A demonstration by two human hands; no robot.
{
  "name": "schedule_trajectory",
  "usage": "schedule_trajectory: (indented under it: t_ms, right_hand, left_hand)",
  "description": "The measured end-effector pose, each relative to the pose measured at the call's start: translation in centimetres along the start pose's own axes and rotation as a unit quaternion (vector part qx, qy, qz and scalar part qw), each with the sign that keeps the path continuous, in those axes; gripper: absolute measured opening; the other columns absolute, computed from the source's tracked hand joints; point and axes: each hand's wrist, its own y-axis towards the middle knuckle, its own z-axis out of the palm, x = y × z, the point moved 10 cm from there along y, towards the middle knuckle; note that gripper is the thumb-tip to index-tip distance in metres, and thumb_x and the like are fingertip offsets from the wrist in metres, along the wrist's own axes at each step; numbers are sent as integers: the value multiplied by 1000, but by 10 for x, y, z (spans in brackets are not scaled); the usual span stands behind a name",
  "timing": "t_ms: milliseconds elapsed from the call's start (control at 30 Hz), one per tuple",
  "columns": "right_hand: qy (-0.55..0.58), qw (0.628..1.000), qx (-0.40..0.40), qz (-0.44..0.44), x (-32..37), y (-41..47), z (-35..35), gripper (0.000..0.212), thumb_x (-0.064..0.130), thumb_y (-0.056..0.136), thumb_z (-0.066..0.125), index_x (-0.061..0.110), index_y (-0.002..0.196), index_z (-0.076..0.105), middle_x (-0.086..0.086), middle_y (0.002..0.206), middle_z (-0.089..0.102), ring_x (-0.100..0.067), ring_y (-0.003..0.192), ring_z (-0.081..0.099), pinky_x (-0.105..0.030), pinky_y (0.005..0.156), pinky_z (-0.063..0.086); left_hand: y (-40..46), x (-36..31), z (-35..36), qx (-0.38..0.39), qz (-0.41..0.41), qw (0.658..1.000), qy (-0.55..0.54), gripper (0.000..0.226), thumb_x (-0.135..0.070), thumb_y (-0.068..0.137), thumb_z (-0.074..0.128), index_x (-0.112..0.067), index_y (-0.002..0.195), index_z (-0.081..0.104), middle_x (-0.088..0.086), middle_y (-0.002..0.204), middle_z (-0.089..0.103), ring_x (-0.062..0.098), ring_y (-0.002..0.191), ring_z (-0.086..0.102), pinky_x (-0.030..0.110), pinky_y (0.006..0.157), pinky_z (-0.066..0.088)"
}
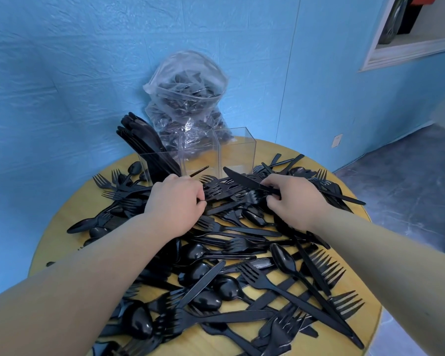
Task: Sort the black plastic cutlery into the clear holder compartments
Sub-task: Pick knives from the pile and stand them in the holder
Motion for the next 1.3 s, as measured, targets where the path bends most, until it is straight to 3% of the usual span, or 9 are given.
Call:
schedule_trajectory:
  t_ms: [233,367,500,633,733,933,1067,1167,1300]
  right_hand:
    - [33,999,12,22,-4,-5,-2,36,14,89,47,23,122,55,7,77,61,2,51,45,-23,58,40]
    - [38,999,7,28,-4,-9,-6,35,14,91,47,23,124,54,0,102,66,2,53,48,-24,65,45]
    - [52,998,-19,33,-2,-12,-15,32,15,91,47,24,121,56,1,91,68,-13,64,60,-25,59,44]
    - [89,993,-74,29,2,-14,-36,13,25,97,41,27,89,52,5,64,55,-17,61,50,-27,52,33]
    - [91,990,-112,8,11,-13,-49,34,27,101,35,21,68,40,1,58,43,-20,57,39,-29,50,29]
    - [94,987,-130,-23,26,-16,-54,36,24,101,37,1,78,54,-15,69,58,-32,69,59,-37,64,48]
    - [84,983,-146,-72,56,-19,-57,37,23,100,41,5,69,51,-9,65,54,-29,67,52,-35,60,41]
    - [90,981,-130,-109,83,-19,-48,32,21,99,43,12,69,51,-4,67,51,-25,69,46,-34,63,37]
    - [138,978,-90,-126,97,-19,-31,25,21,98,47,13,94,70,-5,77,65,-22,76,57,-33,70,43]
  left_hand:
    - [-7,10,-24,-58,-33,990,-124,9,-36,93,53,-31,86,57,-13,87,63,15,89,58,38,86,48]
    - [-8,15,-35,-79,-50,982,-166,8,-35,93,55,-30,89,59,-12,87,65,14,85,61,30,77,48]
    - [-9,16,-48,-101,-54,970,-216,6,-31,93,56,-28,94,61,-18,89,61,8,87,58,23,76,40]
    - [-12,9,-64,-123,-23,962,-243,18,-22,94,53,-32,104,64,-19,97,68,5,91,61,26,84,48]
    - [-14,5,-79,-150,-13,953,-261,23,-19,94,55,-29,111,67,-19,94,64,3,90,59,20,83,43]
    - [-18,16,-96,-183,-58,935,-298,4,-21,87,62,-24,90,62,-13,84,66,8,79,62,21,73,45]
    - [-23,13,-83,-124,-81,924,-353,14,-20,83,67,-21,77,55,-3,79,70,13,73,66,25,65,50]
    - [-29,9,-68,-82,-97,873,-470,11,-13,82,70,-16,82,59,3,79,71,12,73,70,25,67,57]
    - [-36,2,-61,-63,-93,832,-543,17,-7,81,71,-19,72,62,-6,63,69,0,63,66,23,68,58]
